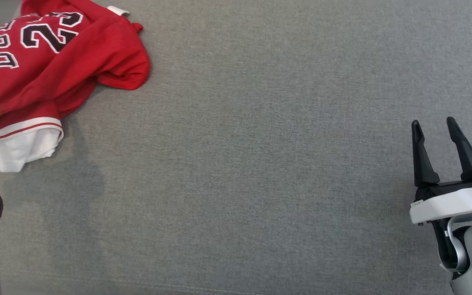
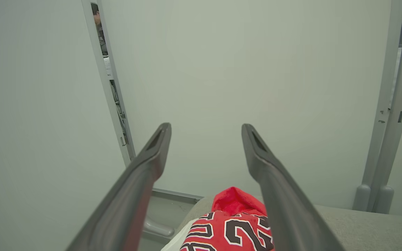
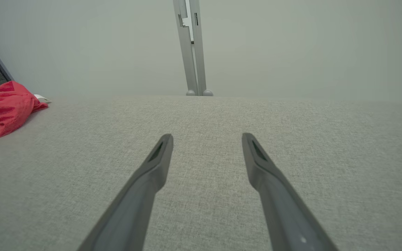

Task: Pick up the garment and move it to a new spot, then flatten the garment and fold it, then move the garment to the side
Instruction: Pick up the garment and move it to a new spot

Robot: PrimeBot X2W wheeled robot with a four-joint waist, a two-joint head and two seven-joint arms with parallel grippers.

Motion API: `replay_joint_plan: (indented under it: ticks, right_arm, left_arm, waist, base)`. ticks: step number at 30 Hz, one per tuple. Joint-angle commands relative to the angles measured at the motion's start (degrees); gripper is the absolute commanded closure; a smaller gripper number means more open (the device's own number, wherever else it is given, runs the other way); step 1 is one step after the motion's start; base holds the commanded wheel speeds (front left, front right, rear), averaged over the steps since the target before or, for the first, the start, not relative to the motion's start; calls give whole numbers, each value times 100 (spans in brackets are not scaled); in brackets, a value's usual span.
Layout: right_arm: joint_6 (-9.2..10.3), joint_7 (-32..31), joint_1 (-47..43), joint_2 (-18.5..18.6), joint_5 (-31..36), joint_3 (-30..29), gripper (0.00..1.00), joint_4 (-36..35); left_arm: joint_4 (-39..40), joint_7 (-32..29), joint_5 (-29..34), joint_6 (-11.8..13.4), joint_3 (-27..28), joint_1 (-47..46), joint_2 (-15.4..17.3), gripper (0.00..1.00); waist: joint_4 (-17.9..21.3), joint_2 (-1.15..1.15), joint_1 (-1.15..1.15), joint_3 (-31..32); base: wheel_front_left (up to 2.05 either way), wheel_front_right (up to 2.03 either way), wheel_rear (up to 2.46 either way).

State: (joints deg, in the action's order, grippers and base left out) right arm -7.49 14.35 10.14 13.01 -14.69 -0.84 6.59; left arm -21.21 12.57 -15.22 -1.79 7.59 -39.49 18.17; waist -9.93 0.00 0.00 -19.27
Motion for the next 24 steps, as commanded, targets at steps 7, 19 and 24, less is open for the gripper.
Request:
replay_joint_plan:
  ticks: [7, 19, 24]
  right_arm:
    - [0, -27, 138, 36, 26, -107, 0, -230]
    - [0, -1, 194, 44, 25, -137, 0, -279]
    - [0, -26, 200, 31, 61, -87, 0, -274]
  left_arm:
    - [-1001, -359, -104, -185, 27, -579, 490, 0]
    - [-2832, -1390, -434, -432, -136, -777, 739, 0]
    - [-3326, -1720, -579, -520, -293, -797, 631, 15]
  waist:
    - [820, 0, 0, -815]
    - [886, 0, 0, -915]
    - [871, 0, 0, -883]
  base:
    - [0, 0, 0]
    - [0, 0, 0]
    - [0, 0, 0]
